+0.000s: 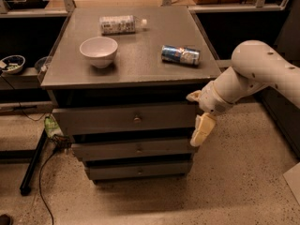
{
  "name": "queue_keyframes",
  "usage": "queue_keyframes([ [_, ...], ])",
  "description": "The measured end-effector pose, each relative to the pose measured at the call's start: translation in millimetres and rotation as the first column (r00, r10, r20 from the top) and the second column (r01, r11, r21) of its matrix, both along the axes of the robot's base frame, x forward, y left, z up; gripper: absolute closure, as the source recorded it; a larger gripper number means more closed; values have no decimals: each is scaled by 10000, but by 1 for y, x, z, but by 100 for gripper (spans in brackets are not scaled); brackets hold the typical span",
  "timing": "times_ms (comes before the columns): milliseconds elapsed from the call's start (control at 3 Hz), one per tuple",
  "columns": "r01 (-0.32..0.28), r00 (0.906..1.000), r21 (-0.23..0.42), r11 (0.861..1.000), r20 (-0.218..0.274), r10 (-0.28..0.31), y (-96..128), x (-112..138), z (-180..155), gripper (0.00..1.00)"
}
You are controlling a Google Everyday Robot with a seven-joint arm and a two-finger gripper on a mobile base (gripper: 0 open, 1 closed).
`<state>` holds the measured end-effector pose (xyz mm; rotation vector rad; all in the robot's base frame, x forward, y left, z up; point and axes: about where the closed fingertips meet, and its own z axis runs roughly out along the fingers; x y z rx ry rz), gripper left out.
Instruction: Open top drawer
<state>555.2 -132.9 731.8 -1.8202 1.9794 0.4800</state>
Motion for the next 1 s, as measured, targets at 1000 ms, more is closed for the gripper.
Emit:
queue_keyframes([
  [1000, 227, 9996, -111, 9997, 166, -225, 14, 36, -14, 0],
])
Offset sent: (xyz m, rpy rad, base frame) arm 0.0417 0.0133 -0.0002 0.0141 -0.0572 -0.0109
